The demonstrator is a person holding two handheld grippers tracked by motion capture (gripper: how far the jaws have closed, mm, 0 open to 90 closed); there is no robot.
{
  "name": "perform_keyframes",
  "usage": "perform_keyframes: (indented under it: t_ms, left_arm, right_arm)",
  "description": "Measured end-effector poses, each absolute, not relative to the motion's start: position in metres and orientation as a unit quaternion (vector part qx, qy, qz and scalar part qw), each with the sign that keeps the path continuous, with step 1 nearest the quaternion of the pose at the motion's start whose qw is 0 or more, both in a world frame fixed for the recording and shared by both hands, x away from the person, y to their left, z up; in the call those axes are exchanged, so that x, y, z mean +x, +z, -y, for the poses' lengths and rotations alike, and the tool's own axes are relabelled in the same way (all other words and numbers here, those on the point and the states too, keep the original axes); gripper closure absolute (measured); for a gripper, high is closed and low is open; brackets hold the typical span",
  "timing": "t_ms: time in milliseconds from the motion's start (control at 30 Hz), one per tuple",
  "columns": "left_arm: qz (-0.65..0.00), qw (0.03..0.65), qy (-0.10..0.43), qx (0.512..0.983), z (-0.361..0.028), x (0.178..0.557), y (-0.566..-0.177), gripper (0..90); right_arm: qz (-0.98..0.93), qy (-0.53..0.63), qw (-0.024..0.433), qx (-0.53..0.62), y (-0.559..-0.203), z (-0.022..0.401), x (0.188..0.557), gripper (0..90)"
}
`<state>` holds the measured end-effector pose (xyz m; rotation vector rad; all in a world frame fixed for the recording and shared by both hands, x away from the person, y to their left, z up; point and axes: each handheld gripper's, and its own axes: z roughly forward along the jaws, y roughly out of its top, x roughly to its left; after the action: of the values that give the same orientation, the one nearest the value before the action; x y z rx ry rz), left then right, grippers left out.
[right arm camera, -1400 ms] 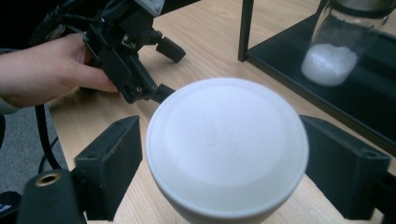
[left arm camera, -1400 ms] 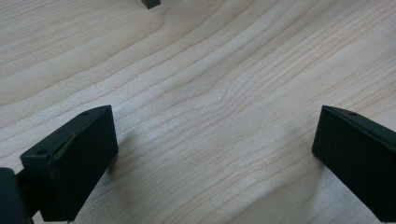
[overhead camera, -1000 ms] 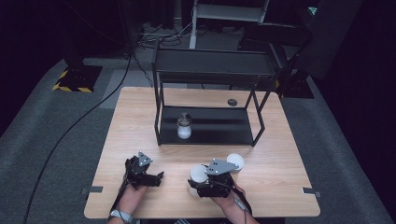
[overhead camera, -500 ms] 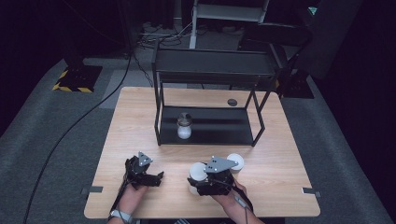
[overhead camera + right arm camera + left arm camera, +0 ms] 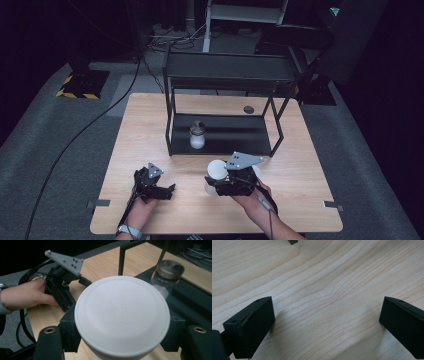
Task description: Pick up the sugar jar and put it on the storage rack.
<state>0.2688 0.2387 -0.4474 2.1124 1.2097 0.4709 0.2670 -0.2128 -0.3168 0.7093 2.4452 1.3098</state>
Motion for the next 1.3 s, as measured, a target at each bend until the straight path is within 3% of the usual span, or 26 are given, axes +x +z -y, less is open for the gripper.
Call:
perform_keyframes:
  t_ms: [700, 1300]
  left_arm:
    - [-0.462, 0.326, 0.179, 0.805, -0.239, 0.269, -0.448, 0.2]
    - [-0.462, 0.326, 0.179, 0.805, -0.239, 0.268, -0.448, 0.3]
  right_arm:
    - [-0.837, 0.457, 0.161, 0.254, -0.277, 0.215, 0.300, 33.4]
    - [-0.834, 0.454, 0.175, 0.260, -0.269, 0.215, 0.342, 33.4]
